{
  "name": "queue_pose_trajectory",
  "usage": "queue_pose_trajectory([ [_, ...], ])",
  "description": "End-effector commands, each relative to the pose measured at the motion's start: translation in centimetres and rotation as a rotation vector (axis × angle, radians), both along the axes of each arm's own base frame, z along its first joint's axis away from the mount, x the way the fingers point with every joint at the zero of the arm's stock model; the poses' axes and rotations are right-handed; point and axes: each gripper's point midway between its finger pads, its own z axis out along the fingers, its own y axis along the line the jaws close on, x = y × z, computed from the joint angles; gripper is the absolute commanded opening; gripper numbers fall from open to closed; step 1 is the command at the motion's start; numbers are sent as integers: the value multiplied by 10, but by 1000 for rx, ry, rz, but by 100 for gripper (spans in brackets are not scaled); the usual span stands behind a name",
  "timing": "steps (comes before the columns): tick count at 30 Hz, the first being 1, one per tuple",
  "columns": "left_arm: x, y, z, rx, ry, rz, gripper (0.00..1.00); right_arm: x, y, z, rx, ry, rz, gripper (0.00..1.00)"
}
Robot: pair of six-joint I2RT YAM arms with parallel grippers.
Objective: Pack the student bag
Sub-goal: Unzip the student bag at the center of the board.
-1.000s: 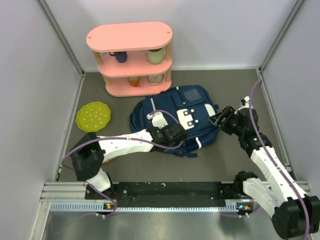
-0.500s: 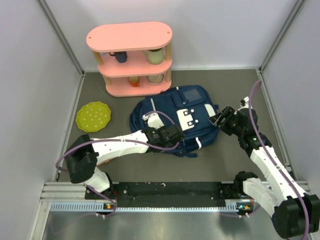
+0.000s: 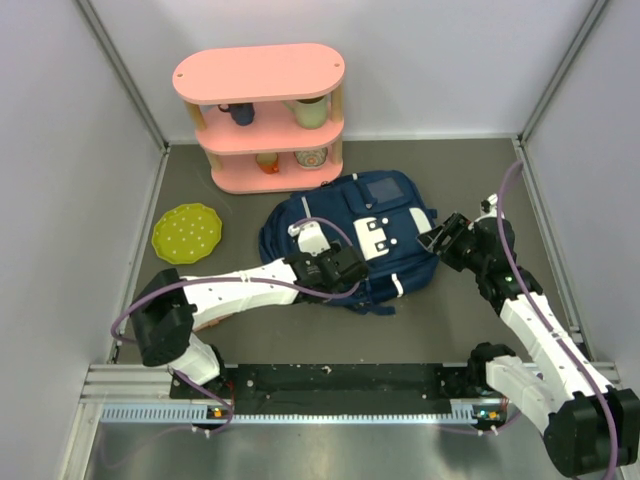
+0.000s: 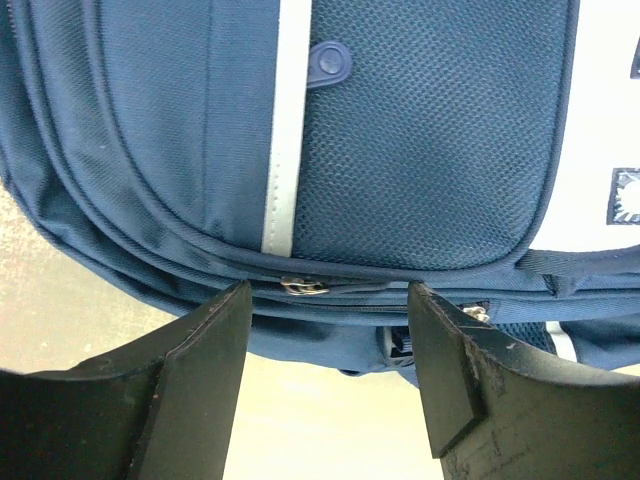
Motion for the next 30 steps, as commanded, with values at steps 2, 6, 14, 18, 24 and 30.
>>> queue_pose_trajectory([
  [2,27,-26,30,-63,-119,1,69,2,2,6,15,-31,1,64],
  [6,32,-28,23,12,-125,-37,66,2,2,5,13,-27,2,64],
  [14,24,-6,-3,111,-61,28,49,2,3,5,13,-29,7,64],
  [18,23,-3,-5,114,-59,47,49,1,3,4,13,-27,6,64],
  [24,22,1,-4,124,-58,52,23,1,3,3,11,-25,8,65],
  [30,19,8,-5,126,-55,70,23,1,3,3,14,-24,5,64],
])
